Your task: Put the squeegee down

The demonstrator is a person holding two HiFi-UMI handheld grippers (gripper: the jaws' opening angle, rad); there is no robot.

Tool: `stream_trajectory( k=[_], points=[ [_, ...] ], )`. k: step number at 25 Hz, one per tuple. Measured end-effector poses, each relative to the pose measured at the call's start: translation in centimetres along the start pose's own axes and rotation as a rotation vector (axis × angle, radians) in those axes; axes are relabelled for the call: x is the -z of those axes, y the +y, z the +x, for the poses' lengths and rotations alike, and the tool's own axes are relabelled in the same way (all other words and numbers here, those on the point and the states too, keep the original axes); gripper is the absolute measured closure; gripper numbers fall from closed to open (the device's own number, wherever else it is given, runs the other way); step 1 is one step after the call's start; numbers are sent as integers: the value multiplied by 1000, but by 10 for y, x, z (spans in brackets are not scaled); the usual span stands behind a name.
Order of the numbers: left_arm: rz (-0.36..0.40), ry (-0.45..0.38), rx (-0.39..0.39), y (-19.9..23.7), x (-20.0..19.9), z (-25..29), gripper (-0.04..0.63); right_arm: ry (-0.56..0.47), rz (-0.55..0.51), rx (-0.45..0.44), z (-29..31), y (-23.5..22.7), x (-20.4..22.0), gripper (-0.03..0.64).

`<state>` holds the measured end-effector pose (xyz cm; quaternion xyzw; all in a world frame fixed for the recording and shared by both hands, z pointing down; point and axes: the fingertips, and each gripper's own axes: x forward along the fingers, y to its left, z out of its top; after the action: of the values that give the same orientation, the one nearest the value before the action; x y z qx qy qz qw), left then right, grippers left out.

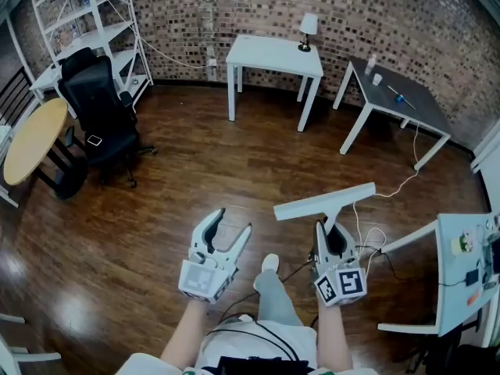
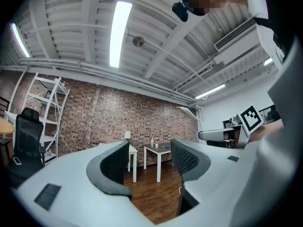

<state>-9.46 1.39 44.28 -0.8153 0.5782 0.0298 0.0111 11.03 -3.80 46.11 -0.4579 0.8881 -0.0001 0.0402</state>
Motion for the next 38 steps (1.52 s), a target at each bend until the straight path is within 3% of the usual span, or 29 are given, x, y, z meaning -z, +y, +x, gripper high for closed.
stream_trajectory(
  k=[4, 9, 14, 19, 27, 31, 38],
  points=[
    [10, -15, -44, 41, 17, 64, 327, 16, 26, -44, 75, -30, 16, 522],
    [50, -32, -59, 98, 2, 180, 327, -6, 50, -68, 192, -86, 9, 522],
    [81, -43, -82, 138, 2, 258, 327, -20, 84, -80, 264, -148, 0, 522],
    [104, -40, -109, 167, 11, 320, 327, -1, 98, -100, 311, -173, 8, 522],
    [106, -31, -139, 217, 17, 432, 327, -9, 64, -31, 430, -235, 23, 522],
    [108, -38, -147, 265, 33, 508, 327, 7, 27, 21, 503, -272, 32, 522],
    [2, -38, -178, 355, 41, 633, 317, 76, 24, 111, 629, -336, 47, 522]
  ],
)
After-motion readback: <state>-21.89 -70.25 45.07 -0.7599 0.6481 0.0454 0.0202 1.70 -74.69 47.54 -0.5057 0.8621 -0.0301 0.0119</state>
